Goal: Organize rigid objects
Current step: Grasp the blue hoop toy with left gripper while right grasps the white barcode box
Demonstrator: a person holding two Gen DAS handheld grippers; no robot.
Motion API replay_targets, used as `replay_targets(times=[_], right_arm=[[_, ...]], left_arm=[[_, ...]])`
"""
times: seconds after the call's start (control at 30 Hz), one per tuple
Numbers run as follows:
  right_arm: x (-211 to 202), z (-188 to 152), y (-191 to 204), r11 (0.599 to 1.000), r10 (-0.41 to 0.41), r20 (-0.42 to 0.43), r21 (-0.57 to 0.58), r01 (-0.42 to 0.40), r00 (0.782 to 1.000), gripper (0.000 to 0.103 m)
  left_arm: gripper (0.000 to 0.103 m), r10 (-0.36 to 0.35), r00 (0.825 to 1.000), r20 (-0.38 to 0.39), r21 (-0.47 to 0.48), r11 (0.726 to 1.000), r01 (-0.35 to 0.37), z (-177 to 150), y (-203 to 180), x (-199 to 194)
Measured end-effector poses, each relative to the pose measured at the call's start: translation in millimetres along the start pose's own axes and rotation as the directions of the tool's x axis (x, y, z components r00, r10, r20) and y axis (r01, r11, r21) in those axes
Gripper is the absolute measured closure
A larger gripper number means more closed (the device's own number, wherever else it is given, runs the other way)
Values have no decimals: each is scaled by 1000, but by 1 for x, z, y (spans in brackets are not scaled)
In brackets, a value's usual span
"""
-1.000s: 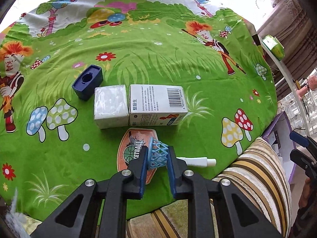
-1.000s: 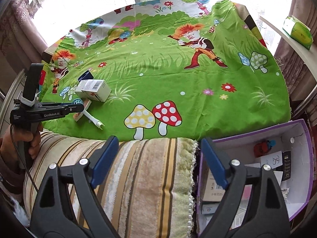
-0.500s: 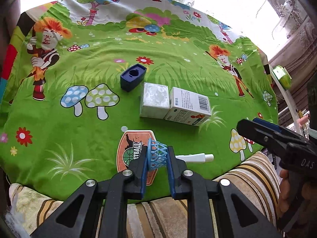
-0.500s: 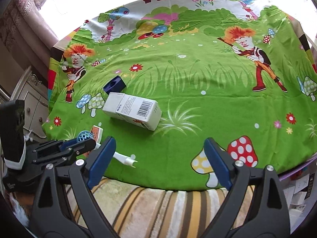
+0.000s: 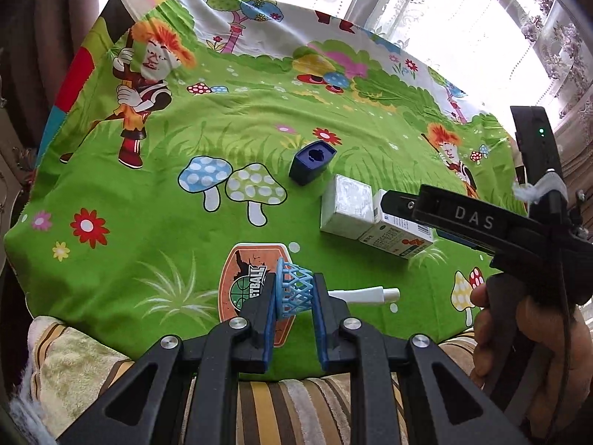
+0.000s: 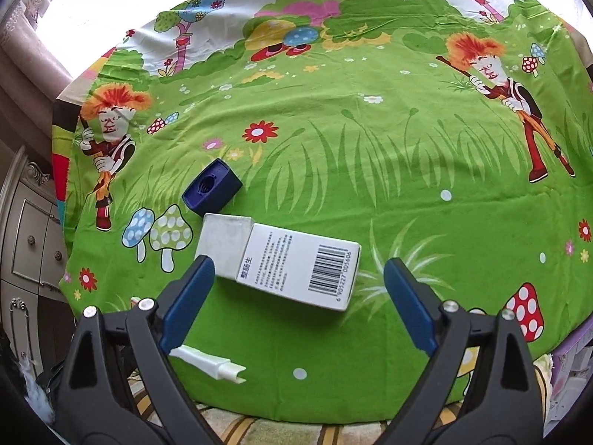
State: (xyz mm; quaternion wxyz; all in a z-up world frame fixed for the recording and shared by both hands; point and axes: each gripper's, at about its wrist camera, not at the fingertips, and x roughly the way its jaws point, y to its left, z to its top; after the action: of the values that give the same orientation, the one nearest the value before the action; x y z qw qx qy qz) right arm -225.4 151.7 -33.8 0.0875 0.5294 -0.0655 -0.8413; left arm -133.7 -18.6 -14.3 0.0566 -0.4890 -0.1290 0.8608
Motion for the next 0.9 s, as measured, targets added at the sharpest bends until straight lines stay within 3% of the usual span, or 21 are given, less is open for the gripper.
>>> replay_targets(times=[0.37, 0.5, 0.6, 0.9], right_arm=[[16, 2, -9, 998, -67, -2, 5, 67, 998, 9], [20, 0, -17, 998, -55, -23, 19, 55, 998, 24], [18, -2, -20, 999, -31, -20, 21, 31, 999, 27], [-41, -16, -41, 1000, -9, 116, 10, 8, 993, 27]], left_arm=[[85, -16, 1000, -8, -10, 1000, 16, -1, 2, 3], [85, -13, 1000, -6, -7, 1000, 13, -1, 2, 3], [85, -10, 1000, -4, 1, 1000, 10, -2, 0, 3], [85, -19, 1000, 18, 50, 999, 18, -2, -19, -7]])
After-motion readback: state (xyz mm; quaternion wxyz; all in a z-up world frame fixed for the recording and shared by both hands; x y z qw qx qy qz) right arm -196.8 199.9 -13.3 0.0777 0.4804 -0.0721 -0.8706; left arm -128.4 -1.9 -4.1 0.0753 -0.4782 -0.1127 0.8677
